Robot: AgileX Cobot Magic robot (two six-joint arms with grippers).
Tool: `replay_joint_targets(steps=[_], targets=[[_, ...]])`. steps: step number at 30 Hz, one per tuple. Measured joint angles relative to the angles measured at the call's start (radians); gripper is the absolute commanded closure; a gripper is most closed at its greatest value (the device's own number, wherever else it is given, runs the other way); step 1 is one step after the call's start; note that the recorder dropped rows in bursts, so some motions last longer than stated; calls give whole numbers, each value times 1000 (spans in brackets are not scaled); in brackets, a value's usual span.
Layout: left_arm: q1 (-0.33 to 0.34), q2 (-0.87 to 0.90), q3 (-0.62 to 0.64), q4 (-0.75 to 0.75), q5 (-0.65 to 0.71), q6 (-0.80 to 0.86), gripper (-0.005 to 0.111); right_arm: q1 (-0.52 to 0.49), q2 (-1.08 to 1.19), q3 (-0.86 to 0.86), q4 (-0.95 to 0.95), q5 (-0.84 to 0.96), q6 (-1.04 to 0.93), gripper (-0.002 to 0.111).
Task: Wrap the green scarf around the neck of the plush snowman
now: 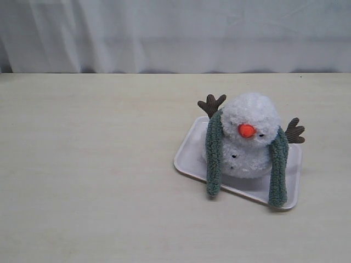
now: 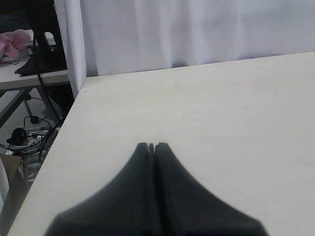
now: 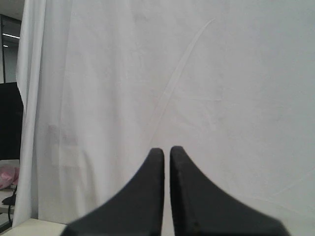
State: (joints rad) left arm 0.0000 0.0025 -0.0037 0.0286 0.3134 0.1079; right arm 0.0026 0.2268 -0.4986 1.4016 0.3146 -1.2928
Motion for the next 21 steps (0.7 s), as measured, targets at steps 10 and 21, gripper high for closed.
replay_joint_targets(steps=[10,21], targets=[[0,0,0,0,0,0,107,0,0,0,0,-20,0,104],[0,0,0,0,0,0,107,0,0,0,-205,-77,147,104]])
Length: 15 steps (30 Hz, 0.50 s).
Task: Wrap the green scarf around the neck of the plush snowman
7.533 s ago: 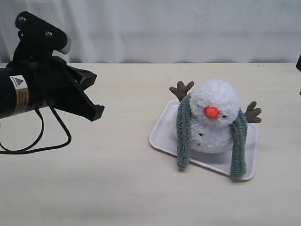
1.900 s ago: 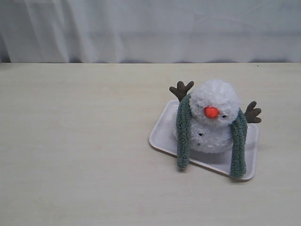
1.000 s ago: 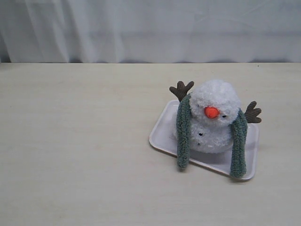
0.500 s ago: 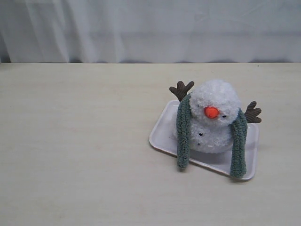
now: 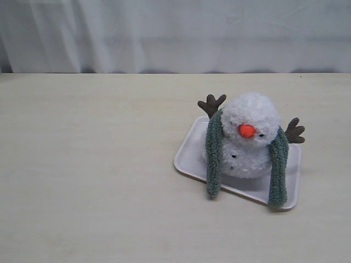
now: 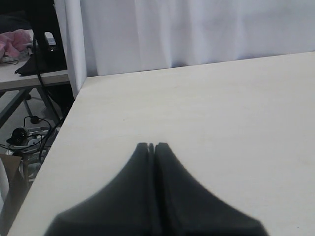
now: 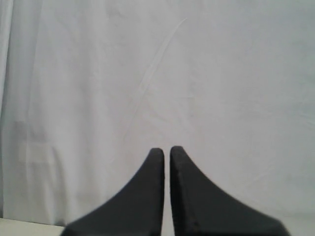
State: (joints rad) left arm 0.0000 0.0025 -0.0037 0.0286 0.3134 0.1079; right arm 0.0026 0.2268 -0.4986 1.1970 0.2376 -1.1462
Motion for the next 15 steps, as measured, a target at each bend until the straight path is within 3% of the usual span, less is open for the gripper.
replay_joint_targets(steps=[10,15], targets=[[0,0,0,0,0,0,107,0,-12,60,-710,-163,762,104],[0,0,0,0,0,0,107,0,-53,183,-871,-311,977,104]])
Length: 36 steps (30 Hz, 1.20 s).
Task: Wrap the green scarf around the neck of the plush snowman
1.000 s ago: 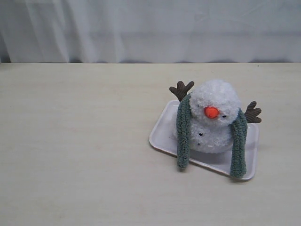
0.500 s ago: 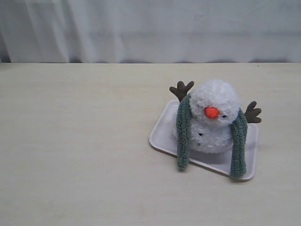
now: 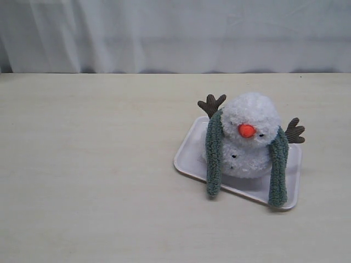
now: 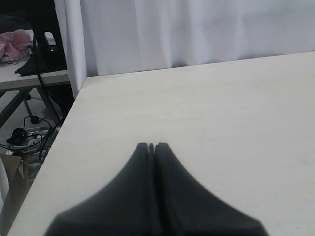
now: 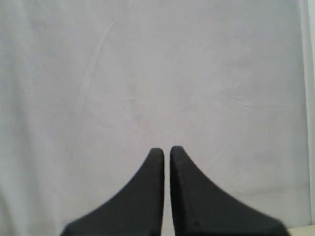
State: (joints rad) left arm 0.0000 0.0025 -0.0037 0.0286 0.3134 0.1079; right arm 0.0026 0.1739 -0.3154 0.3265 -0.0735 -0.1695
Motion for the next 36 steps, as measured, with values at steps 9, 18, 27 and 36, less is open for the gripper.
replay_joint_targets(steps=[9,18,27,36], targets=[[0,0,0,0,0,0,107,0,-56,132,-44,-77,21,104],[0,0,0,0,0,0,107,0,-58,296,-142,-199,70,104],[0,0,0,0,0,0,107,0,-58,313,-443,-224,160,104],[0,0,0,0,0,0,107,0,-138,313,-588,-192,221,104]])
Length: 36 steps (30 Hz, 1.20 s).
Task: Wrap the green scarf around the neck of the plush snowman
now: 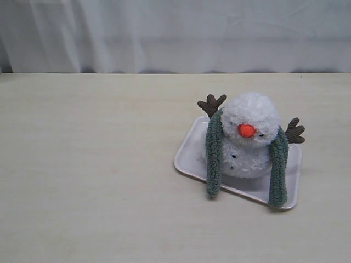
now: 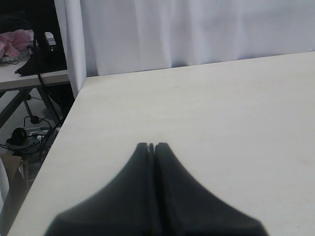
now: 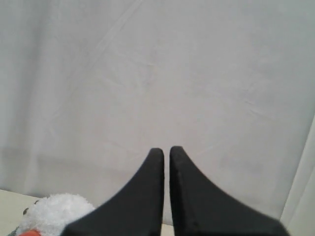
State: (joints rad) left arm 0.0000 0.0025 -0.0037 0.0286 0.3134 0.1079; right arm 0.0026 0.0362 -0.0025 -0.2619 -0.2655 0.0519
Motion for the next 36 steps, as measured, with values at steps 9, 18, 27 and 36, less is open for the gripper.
replay_joint_targets(steps=[9,18,27,36], targets=[[0,0,0,0,0,0,107,0,-32,0,14,283,1,104],[0,0,0,0,0,0,107,0,-32,0,52,431,1,104],[0,0,0,0,2,0,107,0,-32,0,73,597,1,104],[0,0,0,0,2,0,107,0,-32,0,73,605,1,104]])
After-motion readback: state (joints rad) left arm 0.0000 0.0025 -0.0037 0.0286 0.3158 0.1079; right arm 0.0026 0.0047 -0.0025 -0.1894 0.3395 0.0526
